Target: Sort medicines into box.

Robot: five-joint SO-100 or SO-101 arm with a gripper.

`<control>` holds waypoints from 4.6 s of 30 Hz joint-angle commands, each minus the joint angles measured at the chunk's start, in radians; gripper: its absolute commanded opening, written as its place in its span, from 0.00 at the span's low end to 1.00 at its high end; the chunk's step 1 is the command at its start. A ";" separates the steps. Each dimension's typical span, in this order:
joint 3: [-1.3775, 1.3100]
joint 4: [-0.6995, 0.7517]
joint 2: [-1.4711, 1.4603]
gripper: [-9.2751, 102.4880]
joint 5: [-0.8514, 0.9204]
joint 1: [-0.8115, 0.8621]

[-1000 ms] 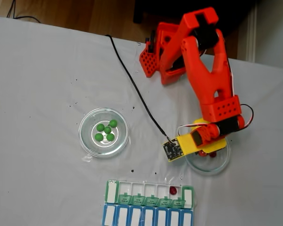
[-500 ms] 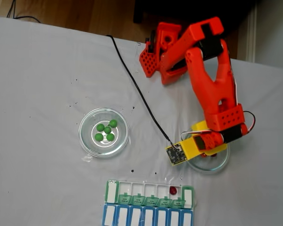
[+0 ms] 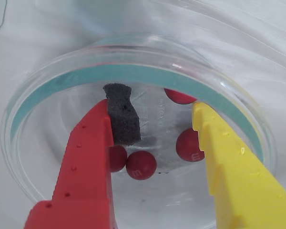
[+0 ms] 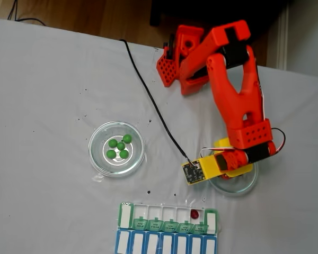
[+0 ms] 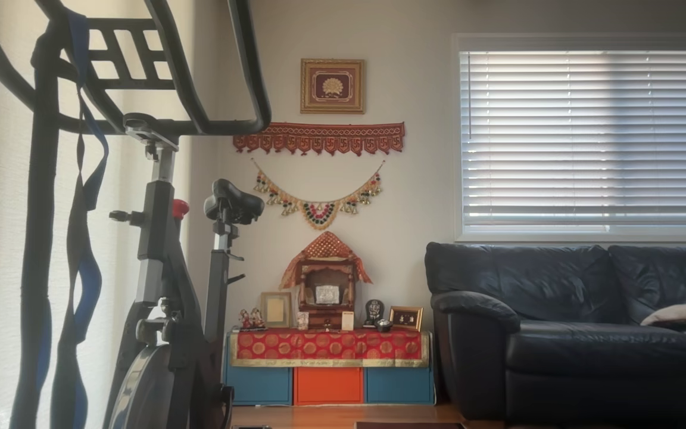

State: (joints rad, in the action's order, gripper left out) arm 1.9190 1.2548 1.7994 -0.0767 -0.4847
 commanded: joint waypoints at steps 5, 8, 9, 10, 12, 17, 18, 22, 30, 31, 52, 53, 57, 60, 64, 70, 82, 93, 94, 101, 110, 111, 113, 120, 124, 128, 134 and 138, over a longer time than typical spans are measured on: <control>-0.025 0.012 0.005 0.29 -0.043 0.021; -0.023 0.011 -0.005 0.29 -0.060 0.023; -0.023 0.011 -0.006 0.29 -0.064 0.025; -0.023 0.011 -0.008 0.30 -0.071 0.026; -0.025 0.011 -0.011 0.30 -0.074 0.028; -0.034 0.020 -0.017 0.31 -0.075 0.037; -0.034 0.023 -0.017 0.31 -0.075 0.040; -0.043 0.028 -0.017 0.30 -0.049 0.043; -0.078 0.051 -0.018 0.29 -0.005 0.046; -0.080 0.051 -0.020 0.29 0.000 0.046; -0.057 0.003 0.006 0.28 -0.034 0.066; -0.057 0.003 0.006 0.28 -0.032 0.066; -0.057 0.003 0.008 0.28 -0.031 0.067; -0.049 -0.012 0.032 0.28 -0.037 0.075; -0.017 -0.038 0.077 0.28 -0.044 0.081; 0.025 -0.080 0.071 0.28 -0.052 0.089; 0.000 -0.109 -0.023 0.29 -0.077 0.121; 0.025 -0.115 -0.002 0.28 -0.112 0.156; 0.026 -0.115 0.005 0.28 -0.112 0.160; 0.038 -0.114 0.041 0.27 -0.115 0.164; 0.060 -0.114 0.084 0.26 -0.104 0.152; 0.063 -0.114 0.089 0.26 -0.103 0.152; 0.067 -0.114 0.095 0.25 -0.098 0.152; 0.072 -0.114 0.098 0.25 -0.089 0.152; 0.075 -0.115 0.097 0.25 -0.084 0.152; 0.080 -0.120 0.095 0.25 -0.083 0.150; 0.086 -0.126 0.097 0.24 -0.080 0.149; 0.092 -0.129 0.100 0.24 -0.074 0.149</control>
State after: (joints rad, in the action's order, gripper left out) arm 2.0049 1.1290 1.8270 -0.1626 -0.3636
